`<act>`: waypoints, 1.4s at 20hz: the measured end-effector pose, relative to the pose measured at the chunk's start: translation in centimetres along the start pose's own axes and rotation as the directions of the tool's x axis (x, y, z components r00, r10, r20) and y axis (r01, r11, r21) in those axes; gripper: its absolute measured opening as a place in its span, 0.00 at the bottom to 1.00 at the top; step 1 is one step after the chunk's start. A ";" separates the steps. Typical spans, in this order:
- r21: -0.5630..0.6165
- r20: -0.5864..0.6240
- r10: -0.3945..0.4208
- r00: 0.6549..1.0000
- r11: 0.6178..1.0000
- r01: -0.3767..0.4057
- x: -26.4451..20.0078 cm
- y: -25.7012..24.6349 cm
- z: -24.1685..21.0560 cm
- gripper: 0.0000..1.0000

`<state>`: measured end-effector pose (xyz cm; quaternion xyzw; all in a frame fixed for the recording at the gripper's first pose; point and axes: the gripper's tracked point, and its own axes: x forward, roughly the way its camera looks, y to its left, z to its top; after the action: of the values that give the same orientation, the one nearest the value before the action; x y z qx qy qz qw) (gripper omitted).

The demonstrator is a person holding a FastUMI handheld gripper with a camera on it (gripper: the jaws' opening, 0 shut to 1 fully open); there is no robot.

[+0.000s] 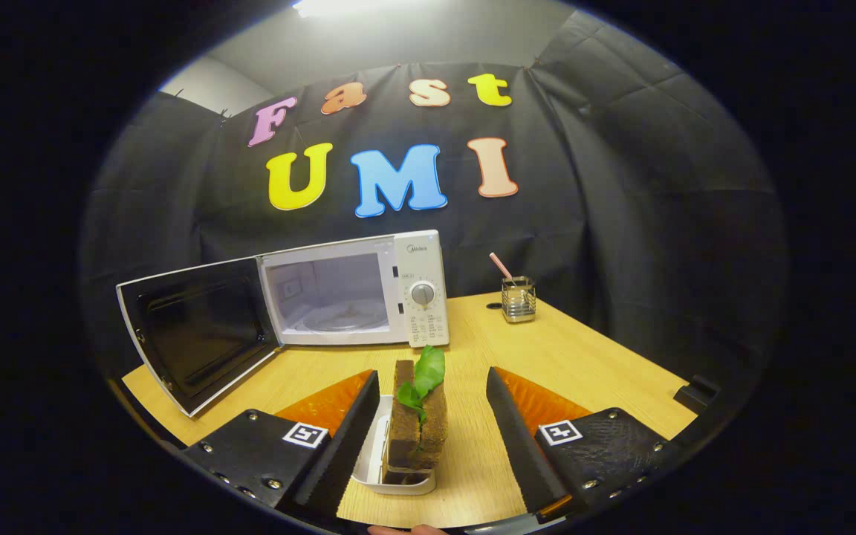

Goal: Open the microwave, put the food inside, and close the microwave door.

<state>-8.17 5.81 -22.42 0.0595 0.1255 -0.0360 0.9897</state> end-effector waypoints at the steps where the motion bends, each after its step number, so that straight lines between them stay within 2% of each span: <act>1: 0.006 -0.012 0.001 1.000 1.000 -0.001 0.2 -0.1 -0.3 0.88; 4: 0.016 -0.036 0.022 0.999 1.000 -0.021 1.0 0.5 -1.3 0.88; 5: 0.012 -0.054 0.021 0.998 1.000 -0.020 1.5 0.6 -1.9 0.85; 6: 0.021 -0.055 0.041 0.998 0.999 -0.040 1.7 0.9 -2.2 0.78; 8: 0.063 -0.042 0.067 0.997 0.996 -0.064 1.4 1.0 -2.2 0.42; 9: 0.068 -0.037 0.064 0.997 0.996 -0.061 1.4 0.7 -2.2 0.34; 10: 0.083 -0.033 0.060 0.998 0.995 -0.057 1.3 0.9 -1.9 0.34; 11: 0.088 -0.034 0.059 0.998 0.995 -0.056 1.2 1.1 -1.9 0.27; 13: 0.088 -0.012 0.065 0.998 0.994 -0.064 0.7 1.6 -1.1 0.27; 18: 0.049 0.100 0.060 0.993 0.997 -0.065 0.0 3.2 4.4 0.27; 21: 0.027 0.149 0.104 0.983 0.994 -0.109 1.2 5.9 7.6 0.27; 25: 0.032 0.137 0.211 0.968 0.976 -0.218 4.0 10.4 9.6 0.27; 28: 0.032 0.134 0.256 0.957 0.964 -0.263 6.9 13.4 10.6 0.26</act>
<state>2.19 17.31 -12.53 0.0975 0.0519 0.0873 0.9900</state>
